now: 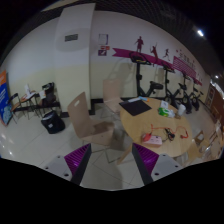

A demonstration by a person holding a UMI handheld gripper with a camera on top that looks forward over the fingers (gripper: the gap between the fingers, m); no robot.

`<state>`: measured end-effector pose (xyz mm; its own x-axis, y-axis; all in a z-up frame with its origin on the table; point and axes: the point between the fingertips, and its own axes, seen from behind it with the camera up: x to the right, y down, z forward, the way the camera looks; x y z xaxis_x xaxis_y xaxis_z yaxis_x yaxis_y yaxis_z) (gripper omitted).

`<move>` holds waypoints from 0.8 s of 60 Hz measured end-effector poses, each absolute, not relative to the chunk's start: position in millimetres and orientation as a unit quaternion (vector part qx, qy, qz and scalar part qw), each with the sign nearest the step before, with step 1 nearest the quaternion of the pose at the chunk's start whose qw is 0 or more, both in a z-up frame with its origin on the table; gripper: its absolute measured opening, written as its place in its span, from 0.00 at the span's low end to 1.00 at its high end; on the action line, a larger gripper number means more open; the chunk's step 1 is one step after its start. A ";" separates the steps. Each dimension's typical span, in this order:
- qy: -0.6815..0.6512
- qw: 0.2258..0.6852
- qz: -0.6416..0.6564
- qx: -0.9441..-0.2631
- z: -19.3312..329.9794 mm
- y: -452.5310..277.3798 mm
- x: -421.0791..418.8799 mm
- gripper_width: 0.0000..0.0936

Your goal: Unplug charger

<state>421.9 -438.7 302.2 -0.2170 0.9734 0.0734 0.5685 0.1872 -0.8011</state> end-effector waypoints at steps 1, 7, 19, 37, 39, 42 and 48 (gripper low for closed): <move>-0.704 0.309 0.327 -0.550 304.6 -437.3 426.7 0.91; -0.684 0.325 0.306 -0.576 299.3 -406.4 423.8 0.91; -0.647 0.352 0.272 -0.620 260.1 -314.5 398.6 0.91; -0.614 0.392 0.296 -0.618 192.7 -259.6 347.9 0.91; -0.609 0.400 0.304 -0.613 185.2 -255.8 338.0 0.91; -0.604 0.410 0.311 -0.609 171.6 -249.1 322.7 0.91; -0.594 0.420 0.324 -0.604 142.5 -238.1 291.1 0.92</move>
